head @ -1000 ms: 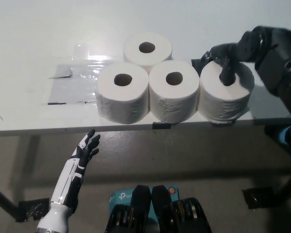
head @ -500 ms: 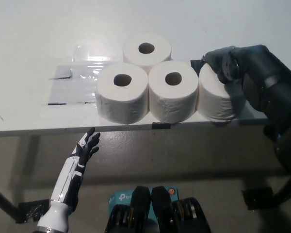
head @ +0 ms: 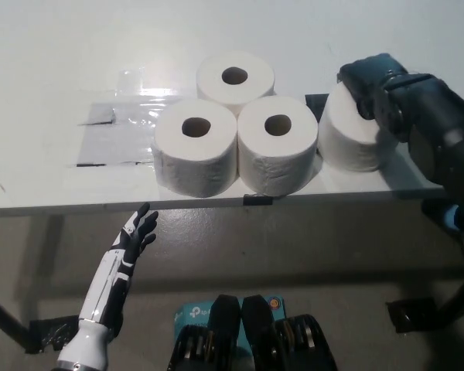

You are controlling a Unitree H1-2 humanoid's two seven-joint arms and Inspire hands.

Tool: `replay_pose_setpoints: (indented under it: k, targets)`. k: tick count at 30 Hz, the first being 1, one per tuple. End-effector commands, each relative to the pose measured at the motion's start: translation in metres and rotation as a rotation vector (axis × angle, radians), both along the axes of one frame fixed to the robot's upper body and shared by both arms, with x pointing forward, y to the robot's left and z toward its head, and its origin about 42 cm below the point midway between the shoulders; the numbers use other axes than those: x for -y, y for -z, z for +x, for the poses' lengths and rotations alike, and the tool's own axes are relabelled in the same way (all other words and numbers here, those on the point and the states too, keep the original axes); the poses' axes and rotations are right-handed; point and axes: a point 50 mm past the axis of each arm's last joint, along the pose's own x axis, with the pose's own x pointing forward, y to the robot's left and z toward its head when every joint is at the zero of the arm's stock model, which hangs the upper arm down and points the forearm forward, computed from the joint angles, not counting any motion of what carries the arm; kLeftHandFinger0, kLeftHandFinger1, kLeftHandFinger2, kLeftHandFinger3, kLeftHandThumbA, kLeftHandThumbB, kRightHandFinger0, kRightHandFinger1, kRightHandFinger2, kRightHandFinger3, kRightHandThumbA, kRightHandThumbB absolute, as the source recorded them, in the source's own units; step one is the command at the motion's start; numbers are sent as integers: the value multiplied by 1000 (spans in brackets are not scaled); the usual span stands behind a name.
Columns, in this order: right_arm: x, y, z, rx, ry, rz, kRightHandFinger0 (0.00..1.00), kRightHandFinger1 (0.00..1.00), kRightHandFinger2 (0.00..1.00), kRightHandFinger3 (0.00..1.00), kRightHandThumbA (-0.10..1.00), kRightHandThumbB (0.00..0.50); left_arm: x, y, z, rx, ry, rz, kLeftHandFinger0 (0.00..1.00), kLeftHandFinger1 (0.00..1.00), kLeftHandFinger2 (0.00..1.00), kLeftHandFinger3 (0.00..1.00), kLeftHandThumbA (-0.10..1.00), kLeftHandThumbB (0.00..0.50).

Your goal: A few rolls of toilet paper are kept infront of the robot and the robot uses its right hand to lift one of the rolls and and places it on top of the other rolls to stack it.

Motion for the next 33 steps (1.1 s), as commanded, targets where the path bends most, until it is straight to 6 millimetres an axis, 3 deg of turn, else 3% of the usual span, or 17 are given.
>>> replay_pose_setpoints:
  k: [1,3,4,7,10,12,14,18,19,20,21,22,23,24,27,29,33]
  targets:
    - [26,-65,4,389,-80,100,2,96,281,515,-100,267,-3,-10,-1,54,1,-3,1000,1000,1000,1000,1000,479]
    - [33,-75,4,459,-65,126,0,1,186,547,-100,239,-3,-9,-2,52,1,-1,1000,1000,1000,1000,1000,466]
    - [39,-84,2,550,-70,125,0,0,147,517,-100,292,-3,-9,-3,52,0,-1,1000,1000,1000,1000,1000,467]
    - [46,-97,-1,669,-79,150,0,0,19,418,-100,267,-4,-7,-3,58,-2,0,1000,1000,1000,1000,1000,439]
    - [47,-111,-4,768,-104,183,0,0,1,392,-100,276,-4,-6,-4,52,-5,-3,1000,1000,1000,1000,1000,437]
    - [47,-123,-8,834,-130,226,0,0,29,530,-100,273,-4,-6,-5,45,-6,-9,1000,1000,1000,1000,1000,428]
    - [45,-132,-11,892,-135,255,0,0,6,523,-100,313,-4,-5,-5,52,-8,-1,1000,1000,1000,1000,1000,416]
    - [39,-150,-12,961,-112,244,0,0,73,351,-100,275,-3,-3,-5,43,-8,-9,1000,1000,1000,1000,1000,442]
    - [38,-153,-14,988,-128,258,0,0,68,175,-100,243,-3,-4,-5,41,-9,-12,1000,1000,1000,1000,1000,441]
    - [37,-154,-15,996,-130,264,0,2,167,99,-100,229,-3,-4,-5,41,-9,-13,1000,1000,1000,1000,1000,440]
    - [35,-158,-16,1012,-140,267,0,56,378,66,-100,198,-3,-4,-5,41,-10,-14,1000,1000,1000,1000,1000,442]
    - [35,-159,-17,1017,-143,266,0,88,477,109,-100,196,-3,-4,-5,41,-10,-14,1000,1000,1000,1000,1000,443]
    - [34,-161,-19,1023,-159,289,0,191,683,266,-100,195,-4,-4,-6,39,-8,-12,1000,1000,1000,1000,1000,433]
    - [34,-164,-20,1027,-161,298,0,288,776,446,-100,202,-4,-4,-6,41,-7,-13,1000,1000,1000,1000,1000,430]
    - [28,-172,-22,1053,-166,302,0,369,773,809,-100,184,-5,-3,-6,40,-9,-12,1000,1000,1000,1000,1000,431]
    - [23,-181,-24,1073,-175,305,0,385,753,909,-100,163,-5,-3,-7,41,-13,-9,1000,1000,1000,1000,1000,424]
    - [17,-198,-29,1089,-195,332,0,349,767,910,-100,161,-5,-3,-7,41,-11,-10,1000,1000,1000,1000,1000,418]
